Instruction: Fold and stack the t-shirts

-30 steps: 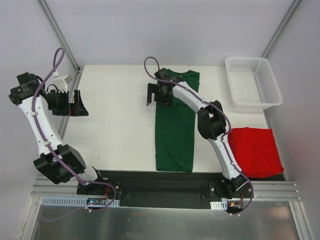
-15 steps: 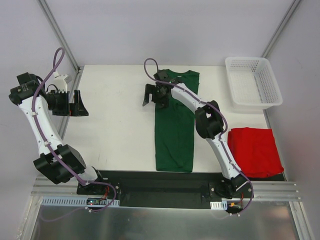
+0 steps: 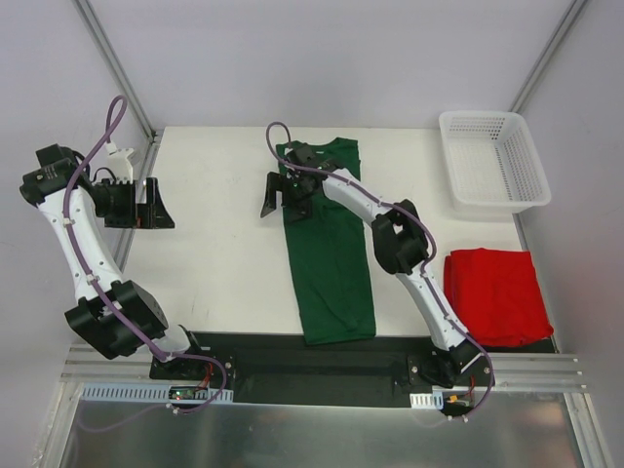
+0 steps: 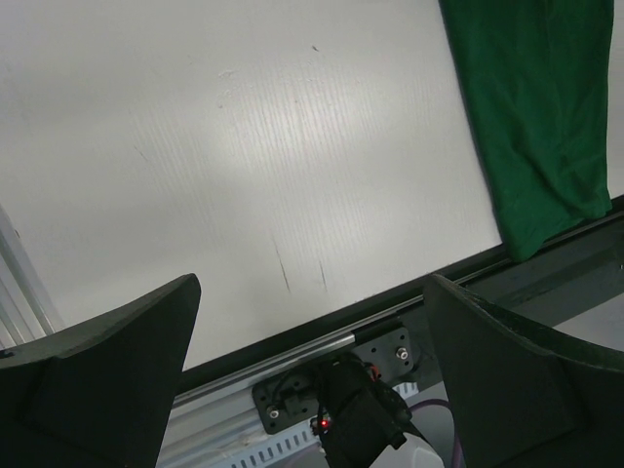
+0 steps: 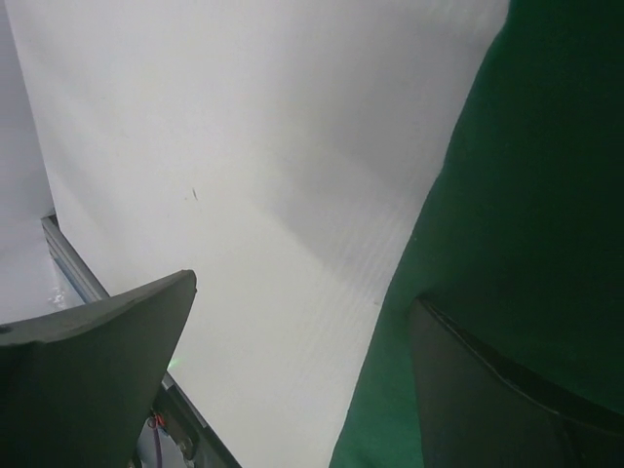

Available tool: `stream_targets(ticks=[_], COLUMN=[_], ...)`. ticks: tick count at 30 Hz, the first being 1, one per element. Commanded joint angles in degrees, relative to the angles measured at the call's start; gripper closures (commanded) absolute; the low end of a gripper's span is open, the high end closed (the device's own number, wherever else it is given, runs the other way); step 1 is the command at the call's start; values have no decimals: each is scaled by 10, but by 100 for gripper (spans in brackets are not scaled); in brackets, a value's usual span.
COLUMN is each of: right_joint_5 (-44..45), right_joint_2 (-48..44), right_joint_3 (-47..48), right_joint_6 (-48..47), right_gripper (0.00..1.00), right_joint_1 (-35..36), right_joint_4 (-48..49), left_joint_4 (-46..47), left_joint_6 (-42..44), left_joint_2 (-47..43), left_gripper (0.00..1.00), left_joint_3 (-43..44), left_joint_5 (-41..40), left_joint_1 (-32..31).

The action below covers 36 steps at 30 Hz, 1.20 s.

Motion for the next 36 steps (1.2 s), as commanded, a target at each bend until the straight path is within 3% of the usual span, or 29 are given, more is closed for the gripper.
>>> stream_targets(ticks=[1,16,27,31,36], right_joint_5=[-18,-9,-15,-70,-111], right_joint_2=[37,57,59,23,-118], right_joint_3=[33,58,48,4,-85], right_joint_6=[6,72,126,142,86], right_gripper=[4,4,4,4,4], right_joint_1=[3,-41,-54,-49,-31], right_joint_4=[-20,54,115,170,167], left_joint_4=[-104,-105,-106,-105,-105], left_joint_6=[11,11,-12,-16,-30], left_joint_2=[-21,-76,-62,-52,-18], left_gripper=[1,1,1,1,1], left_joint_3=[-14,-63,-34,-22,17], left_joint_5=[26,6,2,3,10], left_joint_1=[6,7,7,8,6])
